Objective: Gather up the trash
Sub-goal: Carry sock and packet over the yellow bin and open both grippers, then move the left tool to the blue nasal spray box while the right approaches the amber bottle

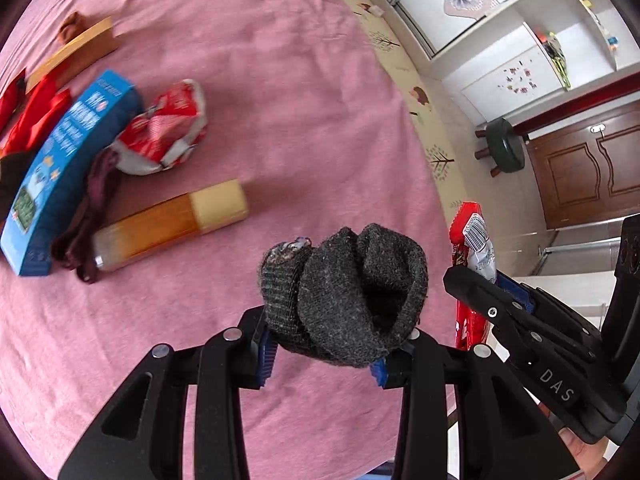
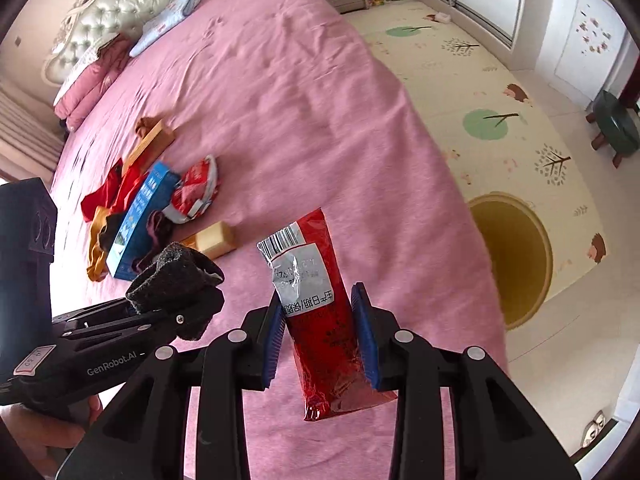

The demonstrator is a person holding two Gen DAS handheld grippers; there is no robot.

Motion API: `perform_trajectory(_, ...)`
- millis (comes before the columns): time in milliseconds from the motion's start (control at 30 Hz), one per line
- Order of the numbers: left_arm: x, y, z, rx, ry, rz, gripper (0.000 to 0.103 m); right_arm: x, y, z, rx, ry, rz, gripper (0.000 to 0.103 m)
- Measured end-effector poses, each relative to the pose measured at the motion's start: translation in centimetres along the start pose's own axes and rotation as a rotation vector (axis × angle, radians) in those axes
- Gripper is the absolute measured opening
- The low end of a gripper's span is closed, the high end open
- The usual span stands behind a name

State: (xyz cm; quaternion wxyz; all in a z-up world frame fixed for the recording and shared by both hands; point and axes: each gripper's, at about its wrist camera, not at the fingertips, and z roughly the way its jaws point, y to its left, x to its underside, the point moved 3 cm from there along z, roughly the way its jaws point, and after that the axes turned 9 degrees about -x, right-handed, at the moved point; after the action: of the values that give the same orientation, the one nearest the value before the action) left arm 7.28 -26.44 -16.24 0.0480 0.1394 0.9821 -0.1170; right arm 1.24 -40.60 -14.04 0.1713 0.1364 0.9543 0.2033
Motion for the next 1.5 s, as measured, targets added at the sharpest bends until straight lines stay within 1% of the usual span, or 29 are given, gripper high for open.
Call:
perform_trajectory(100, -1.6, -4.9, 1.4, 0.014, 0.01, 0.059, 0.037, -0.8, -4.3, -2.2, 0.025, -0.035, 0.054, 0.032)
perform_trajectory(200, -2.6, -9.1, 2.8, 0.026, 0.018, 0.11, 0.037, -1.4, -8.6, -4.1, 0.053, -0.065, 0.111, 0.032)
perform_trajectory(367, -4.2, -15.8, 5.2, 0.018, 0.024, 0.234, 0.037, -2.1, -15.2, -6.1, 0.09, -0.105, 0.21, 0.033)
perform_trajectory(533, -5.5, -21.4, 7.4, 0.028, 0.04, 0.317, 0.037, -2.8, -20.1, -7.8, 0.096, -0.155, 0.289, 0.033)
perform_trajectory(600, -5.9, -23.2, 8.1, 0.038, 0.045, 0.345, 0.038, -2.9, -21.7, -8.3, 0.095, -0.17, 0.318, 0.034)
perform_trajectory(633, -6.1, -24.1, 8.4, 0.043, 0.045, 0.357, 0.043, -3.0, -22.4, -8.5, 0.089, -0.172, 0.332, 0.035)
perform_trajectory(667, -6.3, -24.8, 8.8, 0.036, 0.045, 0.367, 0.063, -3.1, -23.0, -8.8, 0.083, -0.179, 0.346, 0.048)
perform_trajectory(700, -6.6, -25.5, 9.2, 0.029, 0.046, 0.38, 0.076, -3.1, -23.6, -9.1, 0.085, -0.191, 0.361, 0.066)
perform_trajectory(733, -6.7, -26.2, 9.4, 0.025, 0.039, 0.394, 0.086, -3.2, -24.2, -9.6, 0.098, -0.212, 0.372, 0.067)
perform_trajectory(767, -6.8, -26.7, 9.5, 0.023, 0.034, 0.409, 0.086, -3.2, -24.6, -10.0, 0.114, -0.228, 0.375, 0.067)
perform_trajectory(900, -7.1, -27.7, 9.8, 0.007, 0.029, 0.445, 0.087, -3.1, -25.7, -10.5, 0.139, -0.23, 0.383, 0.065)
perform_trajectory(1000, -6.9, -26.7, 9.4, 0.003, 0.026, 0.44, 0.087, -3.0, -25.9, -10.6, 0.132, -0.228, 0.394, 0.064)
perform_trajectory(1100, -6.9, -25.4, 8.7, 0.007, 0.022, 0.413, 0.087, -3.1, -25.2, -10.4, 0.121, -0.224, 0.379, 0.063)
perform_trajectory(1300, -7.4, -22.2, 6.7, -0.005, -0.014, 0.346, 0.087, -4.2, -21.7, -9.7, 0.087, -0.21, 0.313, 0.062)
perform_trajectory(1500, -7.4, -17.7, 3.9, -0.015, -0.064, 0.262, 0.087, -5.4, -16.9, -9.2, 0.053, -0.199, 0.216, 0.062)
